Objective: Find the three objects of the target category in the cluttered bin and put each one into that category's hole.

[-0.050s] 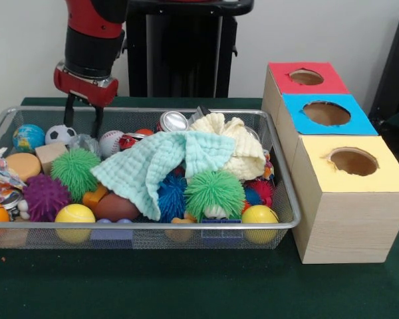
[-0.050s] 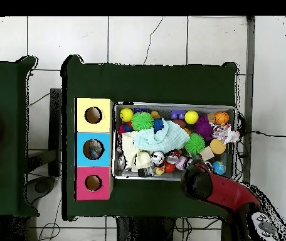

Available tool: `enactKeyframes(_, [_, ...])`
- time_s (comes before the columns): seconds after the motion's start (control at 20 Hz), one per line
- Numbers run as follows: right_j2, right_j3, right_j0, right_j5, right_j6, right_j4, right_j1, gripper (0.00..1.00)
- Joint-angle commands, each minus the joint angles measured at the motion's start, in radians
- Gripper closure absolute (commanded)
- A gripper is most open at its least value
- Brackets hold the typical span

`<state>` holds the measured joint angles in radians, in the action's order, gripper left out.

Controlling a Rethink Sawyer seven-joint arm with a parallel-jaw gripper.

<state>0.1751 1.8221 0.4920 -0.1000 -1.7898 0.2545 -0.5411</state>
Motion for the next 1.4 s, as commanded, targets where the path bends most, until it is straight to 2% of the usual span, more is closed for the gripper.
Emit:
enactKeyframes(0.05, [-0.007, -0.089, -0.017, 0.024, -0.174, -0.059, 0.069, 0.00])
enactKeyframes(0.5, [0.029, -0.099, -0.067, 0.085, -0.224, -0.128, 0.116, 0.00])
enactKeyframes(0.6, [0.003, -0.102, -0.047, 0.084, -0.200, -0.126, 0.128, 0.00])
enactKeyframes(0.8, [-0.096, -0.089, 0.026, 0.036, -0.130, -0.102, 0.126, 0.00])
enactKeyframes(1.1, [-0.087, -0.046, 0.015, 0.087, -0.176, -0.112, 0.083, 0.00])
enactKeyframes(1.4, [-0.165, 0.084, 0.112, 0.128, -0.180, -0.065, -0.034, 0.00])
